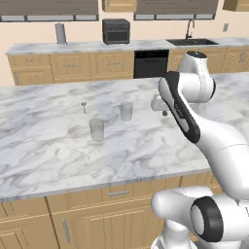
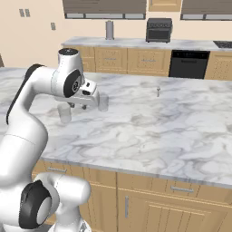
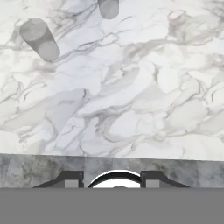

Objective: Take the tongs from the drawer on the right and place them on the dining counter next to the tray containing the hot dog.

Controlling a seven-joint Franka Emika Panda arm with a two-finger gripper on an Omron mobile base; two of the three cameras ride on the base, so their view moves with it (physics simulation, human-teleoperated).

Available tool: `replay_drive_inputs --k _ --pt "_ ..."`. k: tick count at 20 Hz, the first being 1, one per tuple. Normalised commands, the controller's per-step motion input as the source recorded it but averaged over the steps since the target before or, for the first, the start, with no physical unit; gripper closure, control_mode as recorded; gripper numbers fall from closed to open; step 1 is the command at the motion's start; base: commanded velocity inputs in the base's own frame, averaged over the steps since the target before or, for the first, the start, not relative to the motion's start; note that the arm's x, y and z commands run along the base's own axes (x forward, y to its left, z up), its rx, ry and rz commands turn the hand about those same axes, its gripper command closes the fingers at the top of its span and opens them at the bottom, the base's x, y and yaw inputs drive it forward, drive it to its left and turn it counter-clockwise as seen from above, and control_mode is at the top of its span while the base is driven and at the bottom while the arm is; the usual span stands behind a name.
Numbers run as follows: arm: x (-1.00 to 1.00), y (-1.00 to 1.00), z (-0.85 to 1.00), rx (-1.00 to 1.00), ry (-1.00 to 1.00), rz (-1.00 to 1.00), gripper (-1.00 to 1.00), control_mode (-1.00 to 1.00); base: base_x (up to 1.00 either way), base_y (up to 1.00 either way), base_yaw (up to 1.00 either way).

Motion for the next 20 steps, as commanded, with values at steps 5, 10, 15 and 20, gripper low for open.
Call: replay_drive_inputs --k 5,10,15,20 --pt "-0.11 -0.21 -0.27 -0.07 0.0 -0.03 -1.0 -1.0 0.0 0.0 0.0" --pt "-0.31 -0.28 -0.23 -0.05 -0.03 -0.1 -1.0 -1.0 0.0 0.0 0.0" --pt "-0.16 -0.38 -0.2 0.01 -0.03 -0.19 -1.0 -1.0 0.0 0.0 0.0" --pt "-0.03 -0.5 -0.34 0.06 -0.01 -0.16 -1.0 -1.0 0.0 0.0 0.0"
